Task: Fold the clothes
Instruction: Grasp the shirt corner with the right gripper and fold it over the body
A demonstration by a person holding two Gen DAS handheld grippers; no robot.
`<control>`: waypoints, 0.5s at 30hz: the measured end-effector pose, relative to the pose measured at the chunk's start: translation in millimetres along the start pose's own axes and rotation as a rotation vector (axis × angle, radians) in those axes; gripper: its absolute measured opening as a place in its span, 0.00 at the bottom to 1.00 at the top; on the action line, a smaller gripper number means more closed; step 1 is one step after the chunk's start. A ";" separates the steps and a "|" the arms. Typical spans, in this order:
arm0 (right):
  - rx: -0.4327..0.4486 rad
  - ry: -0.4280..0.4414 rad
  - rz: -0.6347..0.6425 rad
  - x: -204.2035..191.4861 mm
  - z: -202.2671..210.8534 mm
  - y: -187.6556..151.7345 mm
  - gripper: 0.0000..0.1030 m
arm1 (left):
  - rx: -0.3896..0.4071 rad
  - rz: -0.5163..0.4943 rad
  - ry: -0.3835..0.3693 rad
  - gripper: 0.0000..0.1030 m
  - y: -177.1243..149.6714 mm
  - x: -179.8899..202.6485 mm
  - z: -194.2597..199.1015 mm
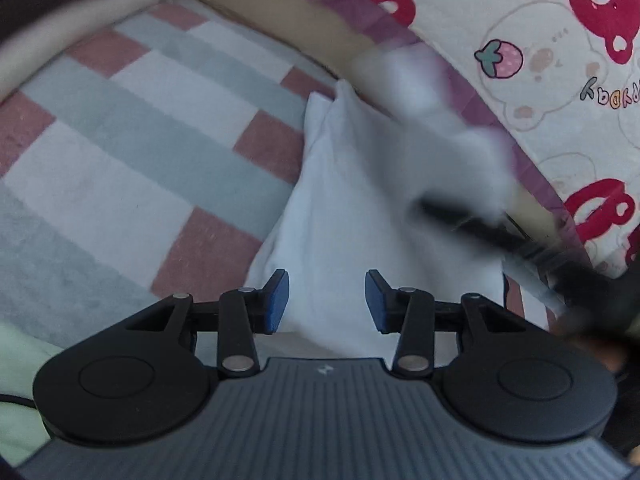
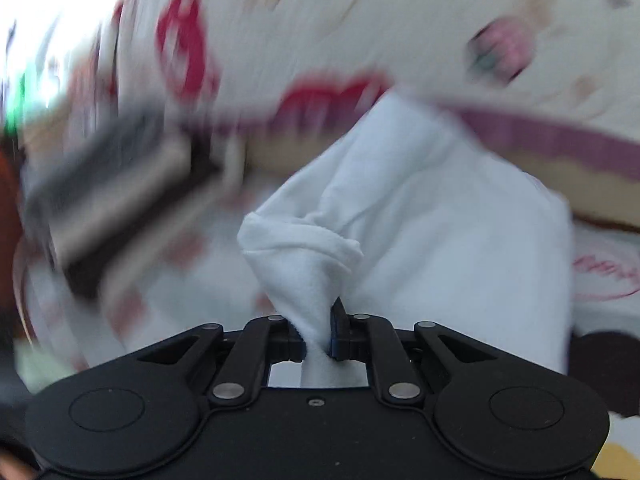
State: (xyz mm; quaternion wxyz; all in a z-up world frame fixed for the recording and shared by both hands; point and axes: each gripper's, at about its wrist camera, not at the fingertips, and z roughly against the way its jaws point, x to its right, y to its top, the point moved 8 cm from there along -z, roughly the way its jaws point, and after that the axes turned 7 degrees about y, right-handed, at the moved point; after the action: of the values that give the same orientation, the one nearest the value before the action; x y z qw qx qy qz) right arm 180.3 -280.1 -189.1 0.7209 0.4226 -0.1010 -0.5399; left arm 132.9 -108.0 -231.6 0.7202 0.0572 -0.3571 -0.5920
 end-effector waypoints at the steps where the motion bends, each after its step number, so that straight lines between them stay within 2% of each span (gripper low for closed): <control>1: -0.046 -0.017 0.026 -3.1 -13.1 -13.1 0.13 | -0.001 -0.004 0.001 0.40 -0.6 -4.1 0.5; 2: -0.087 -0.034 0.051 -5.7 -24.6 -25.4 0.13 | -0.003 -0.006 0.000 0.40 -1.4 -8.0 1.4; 4: -0.078 -0.056 0.086 -5.7 -26.3 -35.5 0.13 | -0.013 0.004 -0.009 0.41 -4.9 -14.3 3.3; 7: -0.071 -0.063 0.079 -3.1 -21.6 -31.2 0.13 | -0.013 -0.017 0.007 0.41 -8.2 -22.7 2.1; 9: -0.081 -0.079 0.127 -9.1 -20.8 -32.7 0.14 | -0.005 -0.011 -0.001 0.41 -8.6 -26.8 1.4; 11: -0.099 -0.100 0.200 -20.0 -24.9 -33.1 0.18 | 0.005 0.020 -0.033 0.41 -10.0 -29.3 4.9; 14: -0.168 -0.143 0.294 -31.9 -34.0 -42.4 0.19 | 0.018 0.068 -0.085 0.41 -11.9 -32.7 10.7; 15: -0.172 -0.144 0.290 -32.6 -35.7 -42.4 0.19 | 0.019 0.090 -0.116 0.41 -12.2 -32.3 14.1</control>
State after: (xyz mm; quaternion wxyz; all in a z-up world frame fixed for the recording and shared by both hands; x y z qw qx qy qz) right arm 159.5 -236.7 -231.6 0.8156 0.3007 -0.1655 -0.4658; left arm 113.4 -77.9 -241.7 0.7238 0.0135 -0.4061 -0.5578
